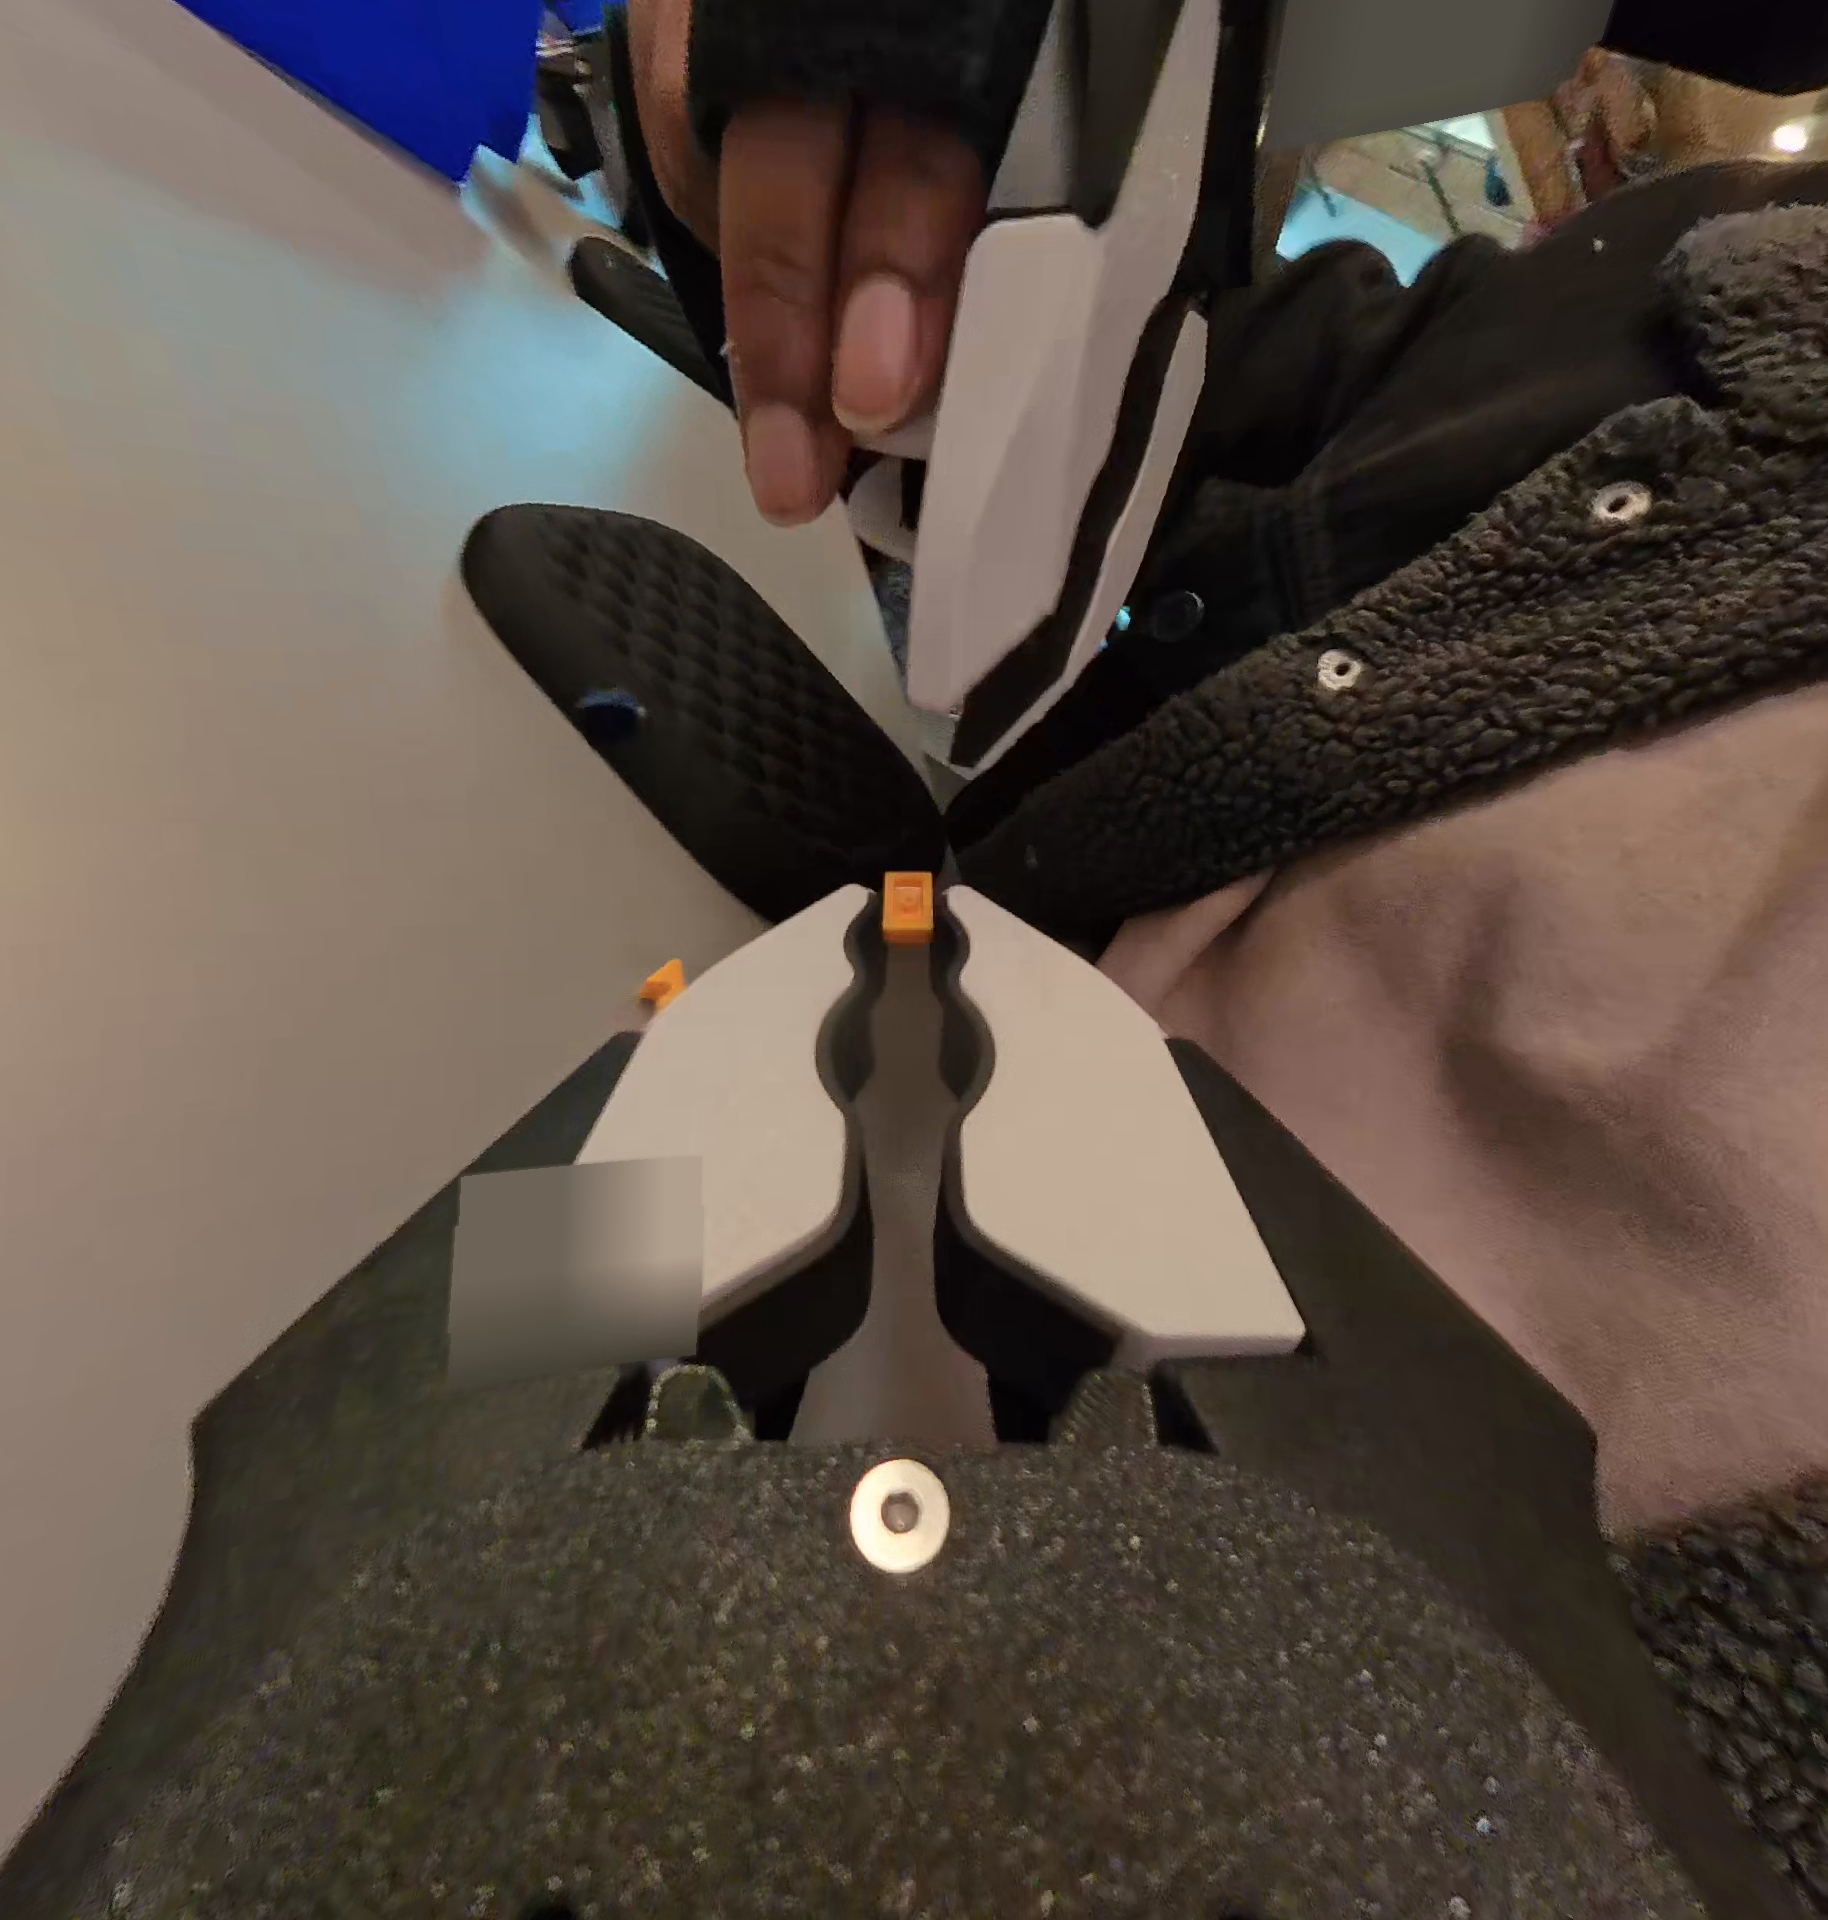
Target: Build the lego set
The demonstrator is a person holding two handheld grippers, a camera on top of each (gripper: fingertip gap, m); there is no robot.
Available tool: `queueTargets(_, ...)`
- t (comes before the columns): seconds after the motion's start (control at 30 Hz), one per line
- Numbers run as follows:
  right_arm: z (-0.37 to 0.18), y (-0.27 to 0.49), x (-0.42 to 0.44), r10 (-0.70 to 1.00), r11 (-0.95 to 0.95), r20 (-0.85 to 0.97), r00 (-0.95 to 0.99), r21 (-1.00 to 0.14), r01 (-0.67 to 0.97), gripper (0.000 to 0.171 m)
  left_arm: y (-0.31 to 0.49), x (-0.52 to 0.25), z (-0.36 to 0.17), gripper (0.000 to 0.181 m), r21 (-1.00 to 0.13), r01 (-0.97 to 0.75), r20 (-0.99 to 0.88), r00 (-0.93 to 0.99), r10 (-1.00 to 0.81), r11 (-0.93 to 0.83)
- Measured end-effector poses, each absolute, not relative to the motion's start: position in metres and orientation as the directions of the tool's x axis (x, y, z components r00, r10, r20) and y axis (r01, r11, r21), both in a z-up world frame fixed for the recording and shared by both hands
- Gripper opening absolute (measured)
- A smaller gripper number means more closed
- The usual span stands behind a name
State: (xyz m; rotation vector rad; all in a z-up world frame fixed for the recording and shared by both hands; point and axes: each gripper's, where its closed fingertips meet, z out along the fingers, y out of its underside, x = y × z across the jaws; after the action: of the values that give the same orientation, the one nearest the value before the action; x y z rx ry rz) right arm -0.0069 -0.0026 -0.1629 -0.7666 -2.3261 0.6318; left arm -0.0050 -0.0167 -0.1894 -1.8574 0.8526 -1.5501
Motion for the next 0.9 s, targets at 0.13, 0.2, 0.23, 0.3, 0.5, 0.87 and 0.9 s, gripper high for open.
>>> queueTargets(0.13, -0.189, 0.033, 0.004, 0.815, 0.566, 0.347, -0.465, -0.65, 0.507, 0.02, 0.004, -0.021, -0.197, 0.008, -0.756, -0.058, 0.623, 0.243, -0.743, -0.653)
queueTargets(0.2, -0.193, 0.041, 0.005, 0.874, 0.475, 0.323, -0.362, -0.725, 0.499, 0.021, 0.01, -0.025, -0.193, 0.008, -0.747, -0.003, 0.645, 0.238, -0.726, -0.665)
queueTargets(0.23, -0.189, 0.039, 0.002, 0.894, 0.437, 0.316, -0.317, -0.771, 0.463, 0.021, 0.012, -0.027, -0.192, 0.008, -0.742, 0.012, 0.653, 0.237, -0.719, -0.67)
queueTargets(0.3, -0.18, 0.033, -0.007, 0.902, 0.425, 0.355, -0.244, -0.825, 0.372, 0.022, 0.012, -0.027, -0.19, 0.008, -0.728, 0.035, 0.674, 0.214, -0.707, -0.684)
queueTargets(0.5, -0.176, 0.014, -0.029, 0.806, 0.592, 0.549, -0.223, -0.762, 0.264, 0.017, 0.012, -0.024, -0.183, 0.008, -0.694, 0.079, 0.718, 0.14, -0.682, -0.715)
queueTargets(0.87, -0.185, -0.007, -0.032, 0.654, 0.749, 0.656, -0.377, -0.63, 0.205, 0.011, -0.005, -0.016, -0.184, 0.007, -0.685, -0.018, 0.726, 0.067, -0.685, -0.728)
queueTargets(0.9, -0.186, -0.008, -0.032, 0.652, 0.751, 0.654, -0.384, -0.626, 0.208, 0.01, -0.006, -0.016, -0.184, 0.007, -0.681, -0.02, 0.73, 0.064, -0.681, -0.732)
